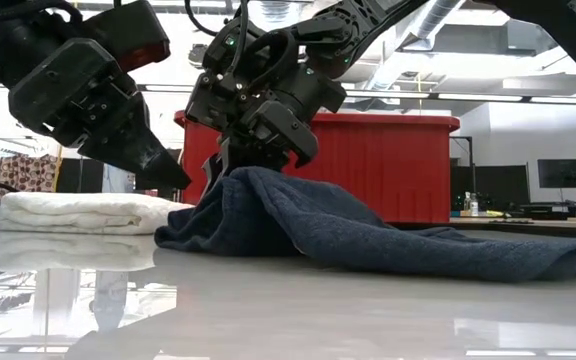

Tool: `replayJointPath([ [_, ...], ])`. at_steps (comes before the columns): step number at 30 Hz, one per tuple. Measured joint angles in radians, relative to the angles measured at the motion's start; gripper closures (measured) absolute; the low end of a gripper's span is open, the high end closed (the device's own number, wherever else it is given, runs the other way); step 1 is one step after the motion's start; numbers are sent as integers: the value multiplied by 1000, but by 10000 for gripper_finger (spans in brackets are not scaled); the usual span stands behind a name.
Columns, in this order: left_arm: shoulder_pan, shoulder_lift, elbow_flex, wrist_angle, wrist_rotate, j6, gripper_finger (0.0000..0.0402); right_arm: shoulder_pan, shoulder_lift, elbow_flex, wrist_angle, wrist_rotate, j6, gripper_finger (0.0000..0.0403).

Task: Fold Laundry from Bin
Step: Fold the black shorts

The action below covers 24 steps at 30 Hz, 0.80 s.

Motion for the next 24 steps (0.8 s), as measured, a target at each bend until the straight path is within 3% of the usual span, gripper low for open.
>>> replayJointPath([
  [12, 14, 0, 0, 12, 8, 4, 402, 0, 2, 41, -46, 3, 3, 182],
  [24, 14, 0, -31, 68, 27, 9, 402, 0, 2, 71, -47, 3, -2, 176],
])
